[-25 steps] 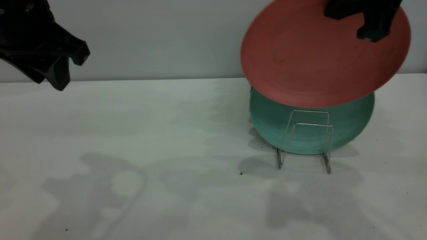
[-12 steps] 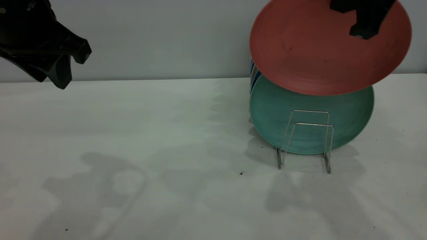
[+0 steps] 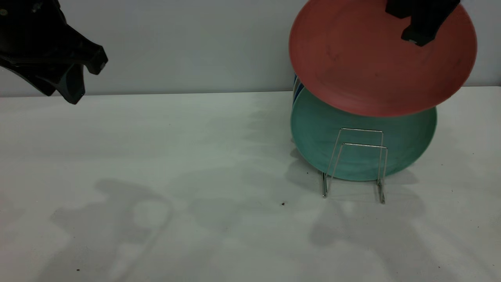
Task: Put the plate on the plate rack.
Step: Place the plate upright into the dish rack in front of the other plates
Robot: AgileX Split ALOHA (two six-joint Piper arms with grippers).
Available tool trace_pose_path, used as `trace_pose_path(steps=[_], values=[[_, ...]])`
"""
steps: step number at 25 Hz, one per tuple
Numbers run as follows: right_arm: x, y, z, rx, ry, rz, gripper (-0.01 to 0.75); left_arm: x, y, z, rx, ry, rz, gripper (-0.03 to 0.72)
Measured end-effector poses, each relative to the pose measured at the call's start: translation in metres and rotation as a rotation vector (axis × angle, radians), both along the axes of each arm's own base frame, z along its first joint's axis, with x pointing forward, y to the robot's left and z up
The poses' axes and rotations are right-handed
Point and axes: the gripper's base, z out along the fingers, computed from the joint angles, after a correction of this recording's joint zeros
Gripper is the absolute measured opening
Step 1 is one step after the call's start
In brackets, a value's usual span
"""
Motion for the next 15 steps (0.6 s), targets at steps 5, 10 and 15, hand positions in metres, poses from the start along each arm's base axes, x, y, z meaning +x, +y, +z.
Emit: trace_pose_path(steps=[5,10,15], values=[[-0.007,-0.001,-0.017,-0.008,0.039,0.029,0.113,0.000,0.000,0.000,0.000,0.000,0.000,0.338],[-0.006,0.002,-0.030,-0.008,0.062,0.056,0.113,0.000,0.000,0.000,-0.001,-0.001,0.000,0.338],[-0.001,0.006,-0.047,-0.027,0.101,0.069,0.113,0.000,0.000,0.000,-0.001,-0.001,0.000,0.338]])
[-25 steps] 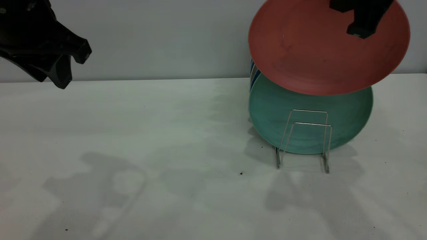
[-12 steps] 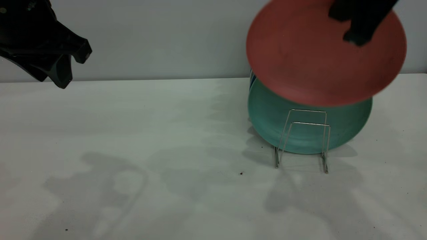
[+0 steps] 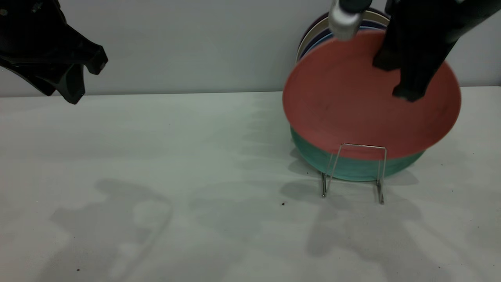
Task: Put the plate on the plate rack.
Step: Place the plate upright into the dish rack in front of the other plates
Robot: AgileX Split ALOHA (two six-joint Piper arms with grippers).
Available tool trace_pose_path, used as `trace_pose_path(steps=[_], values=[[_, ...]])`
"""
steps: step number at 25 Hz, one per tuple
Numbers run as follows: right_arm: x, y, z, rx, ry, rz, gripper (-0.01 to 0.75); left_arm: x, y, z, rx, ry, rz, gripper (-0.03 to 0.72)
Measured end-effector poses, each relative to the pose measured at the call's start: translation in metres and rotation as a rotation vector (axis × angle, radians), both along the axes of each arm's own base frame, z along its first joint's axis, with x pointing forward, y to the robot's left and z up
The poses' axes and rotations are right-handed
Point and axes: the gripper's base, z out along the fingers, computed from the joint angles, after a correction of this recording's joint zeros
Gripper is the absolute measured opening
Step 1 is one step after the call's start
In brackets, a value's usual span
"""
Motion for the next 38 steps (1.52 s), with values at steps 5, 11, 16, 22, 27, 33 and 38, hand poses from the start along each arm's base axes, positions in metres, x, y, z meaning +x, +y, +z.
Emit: trace_pose_path(steps=[5,11,16,22,27,33,38], values=[[0.004,0.006,-0.017,0.005,0.029,0.032,0.113,0.000,0.000,0.000,0.000,0.001,0.000,0.338],[0.008,0.012,-0.037,0.003,0.067,0.063,0.113,0.000,0.000,0.000,0.000,0.001,0.001,0.338],[0.009,0.013,-0.042,0.001,0.079,0.067,0.162,0.000,0.000,0.000,0.000,0.001,0.001,0.338],[0.009,0.014,-0.042,0.008,0.079,0.066,0.342,0.000,0.000,0.000,0.000,0.001,0.002,0.338],[0.009,0.013,-0.037,0.043,0.078,0.036,0.397,0.000,0.000,0.000,-0.001,0.000,0.003,0.338],[0.003,0.009,-0.008,0.080,0.008,0.026,0.402,0.000,0.000,0.000,0.001,0.003,0.003,0.338],[-0.007,0.000,0.026,0.136,-0.057,-0.031,0.402,0.000,0.000,0.000,0.002,0.005,0.004,0.338]])
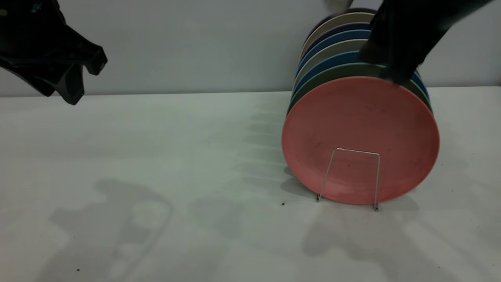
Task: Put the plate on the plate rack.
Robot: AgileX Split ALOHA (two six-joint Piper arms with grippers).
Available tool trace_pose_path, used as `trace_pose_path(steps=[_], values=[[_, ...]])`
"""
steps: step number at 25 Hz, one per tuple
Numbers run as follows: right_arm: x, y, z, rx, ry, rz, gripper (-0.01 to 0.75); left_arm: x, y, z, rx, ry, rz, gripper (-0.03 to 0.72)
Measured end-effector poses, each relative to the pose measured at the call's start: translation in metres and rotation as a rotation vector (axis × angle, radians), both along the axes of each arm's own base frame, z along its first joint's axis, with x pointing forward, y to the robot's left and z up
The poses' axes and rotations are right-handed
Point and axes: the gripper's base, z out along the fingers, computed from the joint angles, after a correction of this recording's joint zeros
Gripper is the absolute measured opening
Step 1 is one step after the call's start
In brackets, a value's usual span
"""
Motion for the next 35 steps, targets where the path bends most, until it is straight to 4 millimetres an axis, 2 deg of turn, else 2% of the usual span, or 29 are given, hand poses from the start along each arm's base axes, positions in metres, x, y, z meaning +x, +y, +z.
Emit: trace_pose_path(steps=[9,13,16,22,25,31,35], values=[[-0.030,-0.026,0.059,0.238,-0.041,-0.225,0.402,-0.003,0.002,0.003,0.008,0.009,0.008,0.338],[-0.050,-0.042,0.083,0.373,-0.035,-0.352,0.402,-0.010,0.005,0.024,-0.014,-0.049,0.009,0.338],[-0.064,-0.052,0.095,0.433,-0.023,-0.415,0.402,-0.019,0.008,0.046,-0.039,-0.114,0.011,0.338],[-0.096,-0.070,0.113,0.516,0.039,-0.487,0.402,-0.053,0.023,0.099,-0.088,-0.255,0.029,0.338],[-0.114,-0.076,0.118,0.535,0.096,-0.480,0.402,-0.073,0.032,0.118,-0.100,-0.292,0.047,0.338],[-0.153,-0.084,0.126,0.565,0.216,-0.393,0.402,-0.117,0.047,0.141,-0.124,-0.264,0.085,0.338],[-0.177,-0.090,0.128,0.560,0.282,-0.337,0.402,-0.149,0.052,0.151,-0.166,-0.216,0.031,0.338]])
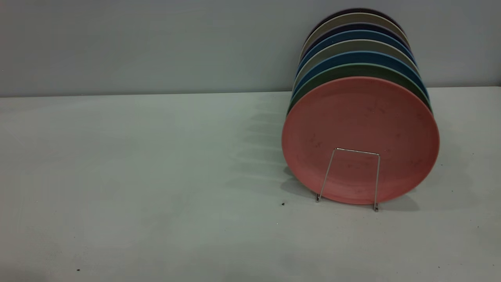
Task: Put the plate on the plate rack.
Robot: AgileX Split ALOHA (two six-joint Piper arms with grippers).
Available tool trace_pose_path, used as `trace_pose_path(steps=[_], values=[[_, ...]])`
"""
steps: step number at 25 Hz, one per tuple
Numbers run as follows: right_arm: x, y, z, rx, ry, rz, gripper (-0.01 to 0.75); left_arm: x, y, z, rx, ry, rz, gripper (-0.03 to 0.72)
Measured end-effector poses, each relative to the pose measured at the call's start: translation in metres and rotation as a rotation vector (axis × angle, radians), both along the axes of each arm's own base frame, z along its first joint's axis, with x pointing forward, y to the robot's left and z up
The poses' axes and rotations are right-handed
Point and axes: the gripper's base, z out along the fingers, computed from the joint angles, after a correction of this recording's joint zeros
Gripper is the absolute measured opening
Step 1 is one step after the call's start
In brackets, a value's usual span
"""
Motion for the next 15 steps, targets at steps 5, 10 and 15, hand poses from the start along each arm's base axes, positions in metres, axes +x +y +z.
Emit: trace_pose_path(steps=[5,10,15], values=[[-0.027,-0.012,0.002,-0.003,0.035,0.040,0.402,-0.042,0.006,0.013,-0.080,-0.004,-0.082,0.338],[-0.052,-0.026,-0.003,-0.004,0.038,0.045,0.402,-0.079,0.019,0.015,-0.109,-0.065,-0.091,0.338],[-0.073,-0.037,-0.025,0.007,0.030,0.047,0.402,-0.108,0.030,-0.010,-0.118,-0.091,-0.093,0.338]])
